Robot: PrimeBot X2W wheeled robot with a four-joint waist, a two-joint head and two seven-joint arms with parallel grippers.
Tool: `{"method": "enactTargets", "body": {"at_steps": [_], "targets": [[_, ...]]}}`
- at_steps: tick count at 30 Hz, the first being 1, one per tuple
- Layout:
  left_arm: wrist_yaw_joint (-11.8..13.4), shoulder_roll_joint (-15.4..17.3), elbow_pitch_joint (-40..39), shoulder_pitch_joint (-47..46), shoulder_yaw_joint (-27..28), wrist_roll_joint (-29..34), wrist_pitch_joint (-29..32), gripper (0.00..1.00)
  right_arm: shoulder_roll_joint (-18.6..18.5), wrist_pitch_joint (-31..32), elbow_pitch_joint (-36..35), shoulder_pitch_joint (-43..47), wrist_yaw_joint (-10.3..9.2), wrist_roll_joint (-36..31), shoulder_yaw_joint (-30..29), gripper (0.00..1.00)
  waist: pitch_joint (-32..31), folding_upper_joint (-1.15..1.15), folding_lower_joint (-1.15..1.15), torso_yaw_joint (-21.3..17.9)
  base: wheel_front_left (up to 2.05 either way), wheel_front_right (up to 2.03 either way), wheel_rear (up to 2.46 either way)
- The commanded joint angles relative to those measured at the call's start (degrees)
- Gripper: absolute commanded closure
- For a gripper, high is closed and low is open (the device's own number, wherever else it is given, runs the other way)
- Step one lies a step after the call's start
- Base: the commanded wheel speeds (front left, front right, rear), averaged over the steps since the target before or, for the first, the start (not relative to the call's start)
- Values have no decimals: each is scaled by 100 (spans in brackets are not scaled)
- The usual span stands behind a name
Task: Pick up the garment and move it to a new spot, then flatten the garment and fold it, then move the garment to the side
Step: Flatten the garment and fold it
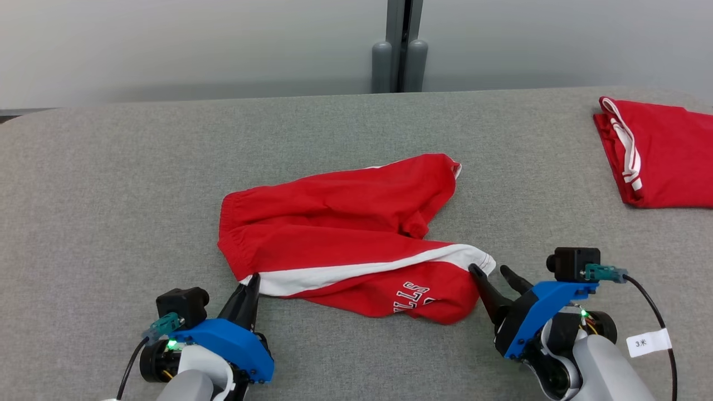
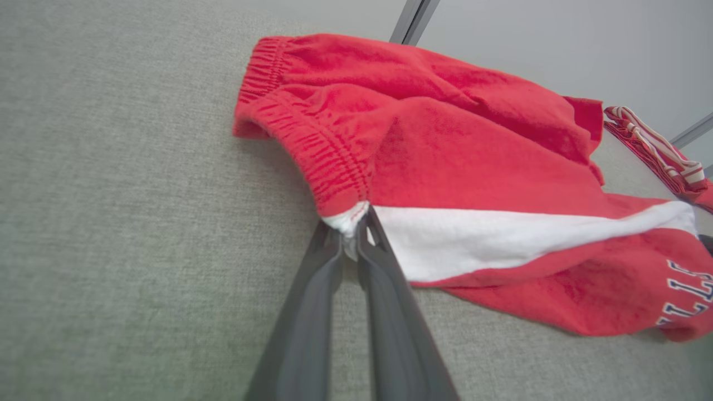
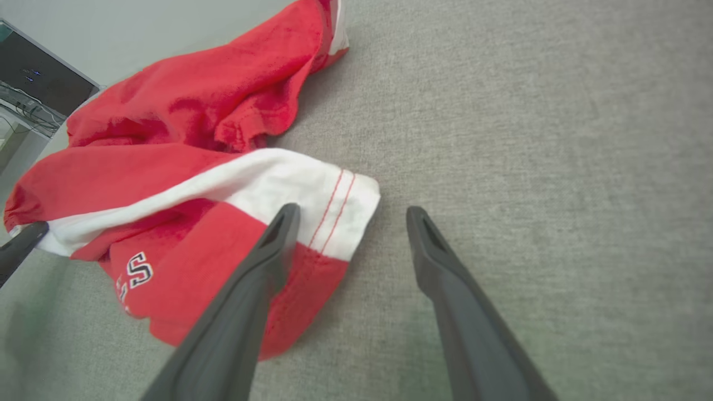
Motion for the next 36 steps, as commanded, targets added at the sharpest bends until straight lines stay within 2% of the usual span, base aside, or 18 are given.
{"method": "enactTargets", "body": {"at_steps": [1,8,9,10,11,12,19,24,30,34,36], "targets": [[-50,28,11,-135,-7,-23,-28,100,-16,5,67,-118,3,65,24,0,21,-1,0,27,0,0,0],[-50,79,30,-238,-171,-99,-101,100,-18,-88,417,-363,3,342,308,0,58,-1,0,57,0,0,0],[-51,85,33,-244,-188,-119,-108,100,-17,-117,434,-382,3,426,355,2,59,-1,0,56,0,0,0],[-51,90,39,-242,-204,-137,-122,100,-17,-157,433,-405,3,455,416,24,59,-1,0,52,0,0,0],[-51,94,49,-242,-221,-146,-126,100,-18,-231,426,-437,3,462,462,78,58,-1,0,45,0,0,0],[-50,97,57,-246,-239,-163,-131,100,-23,-263,445,-461,3,467,496,100,54,-1,0,39,0,0,0],[-47,122,106,-273,-309,-277,-230,100,-18,-670,351,-606,3,317,553,100,-14,-1,0,-1,0,0,0],[-46,126,-57,-227,-297,-350,-372,100,-21,-1004,30,-550,3,-5,493,100,-131,-1,0,-14,0,0,0],[-46,225,-1054,-191,-312,-594,-483,100,-89,-1129,-887,-291,3,-514,199,100,-260,-1,0,-25,0,0,0],[-46,553,-1920,-477,-391,-876,-58,100,-297,-721,-1545,-318,3,-695,9,100,-207,-1,0,-71,0,0,0],[-46,608,-2094,-582,-377,-998,94,100,-363,-601,-1652,-400,3,-719,-32,100,-174,-1,0,-83,0,0,0]]}}
